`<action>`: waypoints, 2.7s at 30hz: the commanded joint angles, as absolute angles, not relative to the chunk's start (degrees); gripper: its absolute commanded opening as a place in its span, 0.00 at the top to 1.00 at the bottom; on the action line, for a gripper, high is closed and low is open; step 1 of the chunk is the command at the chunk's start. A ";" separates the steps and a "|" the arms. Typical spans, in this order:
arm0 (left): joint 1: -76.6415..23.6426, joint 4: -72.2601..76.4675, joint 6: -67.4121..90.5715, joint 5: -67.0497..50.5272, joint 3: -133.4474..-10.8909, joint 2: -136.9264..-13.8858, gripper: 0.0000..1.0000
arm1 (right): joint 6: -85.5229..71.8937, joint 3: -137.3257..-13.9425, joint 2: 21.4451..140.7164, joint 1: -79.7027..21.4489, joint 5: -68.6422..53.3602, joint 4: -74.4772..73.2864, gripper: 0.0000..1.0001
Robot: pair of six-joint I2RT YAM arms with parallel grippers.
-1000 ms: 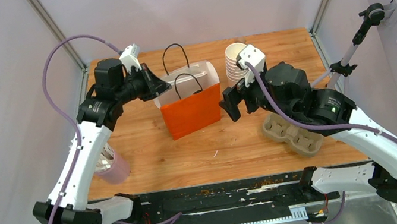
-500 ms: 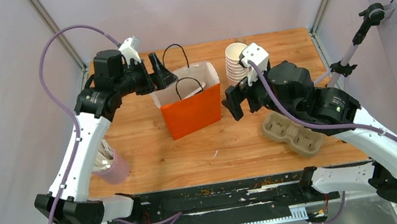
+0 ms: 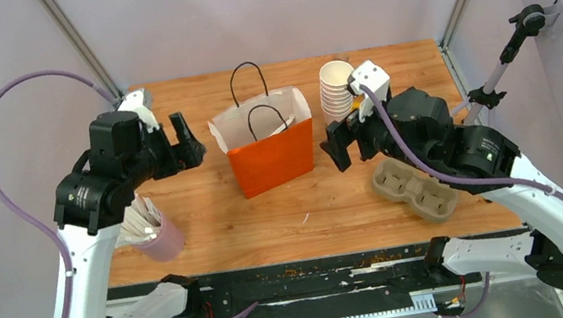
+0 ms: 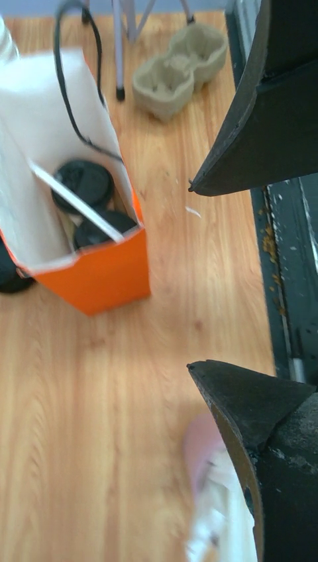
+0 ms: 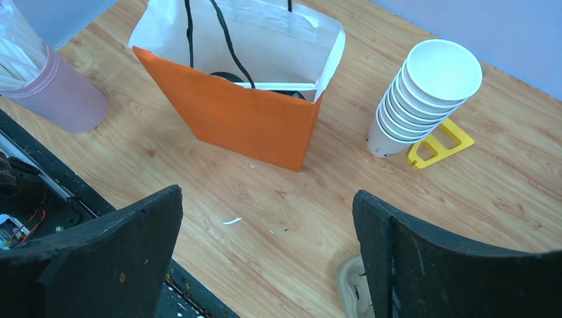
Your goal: Pack the takeout coffee
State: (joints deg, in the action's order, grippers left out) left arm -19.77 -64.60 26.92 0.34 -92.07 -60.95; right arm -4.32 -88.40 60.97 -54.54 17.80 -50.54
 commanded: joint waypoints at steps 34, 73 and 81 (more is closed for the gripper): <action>-14.77 -82.83 32.82 21.34 -76.47 -53.31 0.50 | 6.24 -74.52 53.58 -54.33 14.23 -37.31 0.00; -11.21 -77.26 27.93 26.45 -73.39 -55.08 0.65 | 9.98 -74.87 55.78 -54.32 12.85 -35.77 0.00; -11.03 -75.68 25.92 27.56 -73.23 -55.08 0.68 | 9.68 -75.10 55.84 -54.32 12.57 -35.81 0.00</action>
